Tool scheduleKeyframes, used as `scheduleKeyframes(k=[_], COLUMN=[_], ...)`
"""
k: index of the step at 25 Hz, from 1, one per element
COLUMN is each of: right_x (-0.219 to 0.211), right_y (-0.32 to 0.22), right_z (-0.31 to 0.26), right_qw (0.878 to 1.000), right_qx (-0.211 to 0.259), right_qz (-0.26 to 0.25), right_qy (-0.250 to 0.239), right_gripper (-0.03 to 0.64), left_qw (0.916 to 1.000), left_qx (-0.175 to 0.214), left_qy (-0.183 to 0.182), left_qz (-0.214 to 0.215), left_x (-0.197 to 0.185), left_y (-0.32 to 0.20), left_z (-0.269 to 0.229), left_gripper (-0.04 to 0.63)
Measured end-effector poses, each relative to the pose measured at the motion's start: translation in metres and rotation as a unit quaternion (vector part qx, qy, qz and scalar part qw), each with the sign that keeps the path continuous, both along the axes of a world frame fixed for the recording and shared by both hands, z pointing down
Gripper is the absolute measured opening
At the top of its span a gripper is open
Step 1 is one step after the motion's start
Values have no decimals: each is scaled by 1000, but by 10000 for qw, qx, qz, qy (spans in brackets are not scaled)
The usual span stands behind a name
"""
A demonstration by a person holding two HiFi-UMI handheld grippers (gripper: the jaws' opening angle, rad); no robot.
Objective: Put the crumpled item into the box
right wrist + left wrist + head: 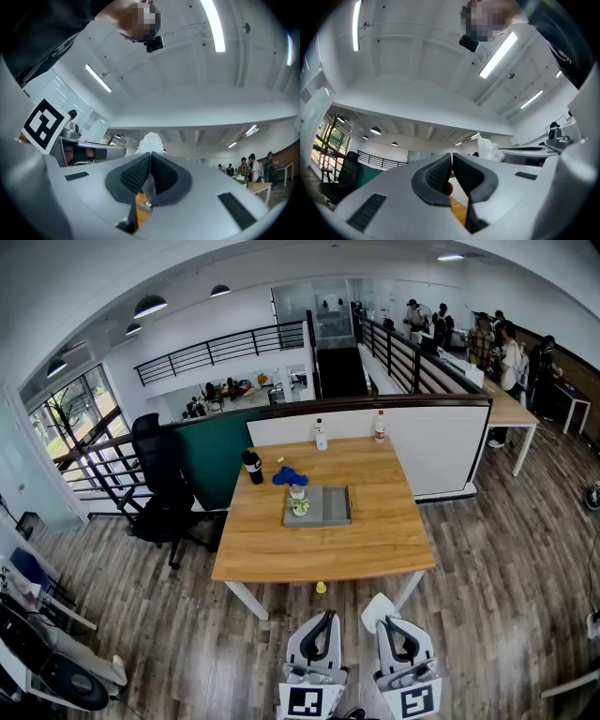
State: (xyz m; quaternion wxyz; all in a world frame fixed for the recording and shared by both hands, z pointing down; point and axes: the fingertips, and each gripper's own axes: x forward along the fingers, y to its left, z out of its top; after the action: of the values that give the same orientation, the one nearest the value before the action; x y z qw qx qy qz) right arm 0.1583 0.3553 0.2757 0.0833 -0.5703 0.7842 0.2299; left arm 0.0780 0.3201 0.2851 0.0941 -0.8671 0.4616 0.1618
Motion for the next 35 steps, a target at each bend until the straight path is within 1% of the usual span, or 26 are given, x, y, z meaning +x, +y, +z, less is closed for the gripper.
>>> scheduleKeyframes(k=[4,9,13,20,25,31,35], right_x=[0,4,-6,-28,-43,-67,-85], right_y=[-18,-40,-62,-99,-115,-133,-143], right_z=[1,-1,1,10,5,6,3], right_qw=[9999,9998,9997,9990,9985,9978,9972], right_qx=[-111,-187,-205,-390,-418,-481,-449], right_qz=[27,47,-43,-166,-304,-377,-470], right_qy=[-15,62,102,153,159,245,361], right_gripper=[12,12,12,14,14,14,14], left_qw=[9997,9991,9987,9987,9990,9987,9989], left_qx=[17,-270,-383,-429,-387,-416,-360], left_qy=[-255,-311,-339,-257,-200,-164,-66], left_qz=[59,67,17,-93,-141,-224,-287], left_x=[8,10,4,-17,-31,-49,-64], left_y=[-18,-41,-61,-92,-106,-125,-136], left_z=[1,4,9,8,2,5,0], left_gripper=[32,32,32,32,32,32,32])
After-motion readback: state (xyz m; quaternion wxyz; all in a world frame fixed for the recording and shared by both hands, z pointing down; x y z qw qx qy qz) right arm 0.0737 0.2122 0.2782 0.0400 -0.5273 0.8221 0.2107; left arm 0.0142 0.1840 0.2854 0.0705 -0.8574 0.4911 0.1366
